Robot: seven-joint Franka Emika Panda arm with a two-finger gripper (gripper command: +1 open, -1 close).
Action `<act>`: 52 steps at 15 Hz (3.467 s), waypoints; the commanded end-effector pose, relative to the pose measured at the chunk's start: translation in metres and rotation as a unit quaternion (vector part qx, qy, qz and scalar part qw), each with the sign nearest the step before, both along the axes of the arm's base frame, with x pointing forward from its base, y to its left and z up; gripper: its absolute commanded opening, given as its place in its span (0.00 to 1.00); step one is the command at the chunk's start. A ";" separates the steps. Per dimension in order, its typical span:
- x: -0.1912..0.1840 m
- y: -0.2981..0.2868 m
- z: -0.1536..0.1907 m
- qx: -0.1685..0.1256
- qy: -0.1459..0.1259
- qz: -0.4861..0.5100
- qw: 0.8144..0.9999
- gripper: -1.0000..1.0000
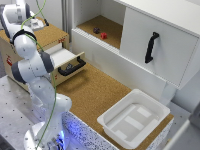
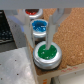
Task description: Move the green light switch to turn on the green light
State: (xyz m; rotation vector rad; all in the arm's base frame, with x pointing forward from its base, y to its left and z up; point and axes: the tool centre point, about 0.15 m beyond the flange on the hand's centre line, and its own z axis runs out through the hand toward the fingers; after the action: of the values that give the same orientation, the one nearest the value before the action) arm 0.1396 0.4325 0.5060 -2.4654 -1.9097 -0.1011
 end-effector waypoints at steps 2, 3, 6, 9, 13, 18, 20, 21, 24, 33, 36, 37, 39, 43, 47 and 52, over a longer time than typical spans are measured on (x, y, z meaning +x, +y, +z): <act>0.013 0.023 -0.034 -0.009 0.010 -0.043 0.999 0.00; 0.018 0.026 -0.038 -0.006 0.004 -0.050 0.999 0.00; 0.027 0.030 -0.051 -0.010 -0.001 -0.065 0.998 0.00; 0.034 0.026 -0.072 -0.017 -0.005 -0.084 0.996 0.00; 0.018 0.017 -0.032 -0.018 -0.053 -0.064 0.996 0.00; 0.032 0.003 0.031 0.036 -0.062 -0.099 0.993 1.00; 0.040 0.010 0.042 0.059 -0.059 -0.122 0.989 1.00; 0.040 0.015 0.045 0.067 -0.056 -0.124 0.988 1.00; 0.040 0.015 0.045 0.067 -0.056 -0.124 0.988 1.00; 0.040 0.015 0.045 0.067 -0.056 -0.124 0.988 1.00; 0.040 0.015 0.045 0.067 -0.056 -0.124 0.988 1.00; 0.040 0.015 0.045 0.067 -0.056 -0.124 0.988 1.00; 0.040 0.015 0.045 0.067 -0.056 -0.124 0.988 1.00; 0.051 -0.003 0.040 0.063 -0.081 -0.162 0.981 1.00; 0.100 -0.039 0.043 0.062 -0.099 -0.234 0.965 1.00; 0.179 -0.110 0.044 0.060 -0.119 -0.330 0.934 1.00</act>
State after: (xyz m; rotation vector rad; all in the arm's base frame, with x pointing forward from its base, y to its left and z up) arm 0.2565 0.3843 0.5545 -2.9198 -1.2063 -0.5056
